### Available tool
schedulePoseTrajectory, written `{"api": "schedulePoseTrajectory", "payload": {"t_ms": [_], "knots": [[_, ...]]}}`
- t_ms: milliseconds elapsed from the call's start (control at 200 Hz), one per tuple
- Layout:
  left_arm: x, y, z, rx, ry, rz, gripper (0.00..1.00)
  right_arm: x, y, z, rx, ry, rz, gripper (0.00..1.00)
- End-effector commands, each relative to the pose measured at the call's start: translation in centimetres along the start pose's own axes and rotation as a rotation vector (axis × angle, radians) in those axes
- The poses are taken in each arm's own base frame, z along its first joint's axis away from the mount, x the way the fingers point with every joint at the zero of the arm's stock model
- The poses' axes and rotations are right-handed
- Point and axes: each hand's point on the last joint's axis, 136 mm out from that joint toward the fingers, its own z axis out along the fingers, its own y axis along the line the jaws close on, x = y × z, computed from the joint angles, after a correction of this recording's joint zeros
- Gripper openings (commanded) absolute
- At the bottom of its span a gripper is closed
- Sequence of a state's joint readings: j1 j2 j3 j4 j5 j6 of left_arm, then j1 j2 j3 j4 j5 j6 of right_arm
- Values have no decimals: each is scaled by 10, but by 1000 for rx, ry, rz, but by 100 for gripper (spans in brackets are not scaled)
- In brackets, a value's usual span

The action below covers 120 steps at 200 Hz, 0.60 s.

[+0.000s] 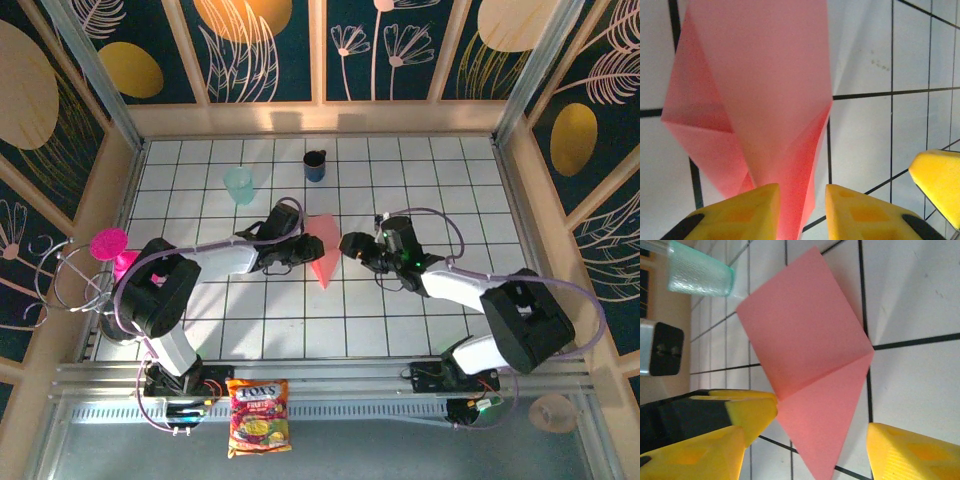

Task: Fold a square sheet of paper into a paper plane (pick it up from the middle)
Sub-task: Rotate the paper at the center of the table, then fold the wing for the fifth time at the center of the table.

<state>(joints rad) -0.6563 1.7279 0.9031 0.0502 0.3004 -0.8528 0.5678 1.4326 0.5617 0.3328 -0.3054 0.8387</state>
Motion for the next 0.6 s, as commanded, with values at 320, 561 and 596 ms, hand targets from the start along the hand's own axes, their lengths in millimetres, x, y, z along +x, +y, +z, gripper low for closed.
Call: {"api": "schedulePoseTrajectory", "payload": {"t_ms": [320, 561, 596], "knots": [[-21, -28, -38, 87, -141, -16, 32, 4, 1, 17, 2, 38, -8, 61], [3, -46, -13, 130, -53, -7, 30, 1, -1, 19, 16, 30, 10, 61], [5, -43, -7, 116, -39, -8, 30, 1, -2, 19, 18, 29, 13, 61]]}}
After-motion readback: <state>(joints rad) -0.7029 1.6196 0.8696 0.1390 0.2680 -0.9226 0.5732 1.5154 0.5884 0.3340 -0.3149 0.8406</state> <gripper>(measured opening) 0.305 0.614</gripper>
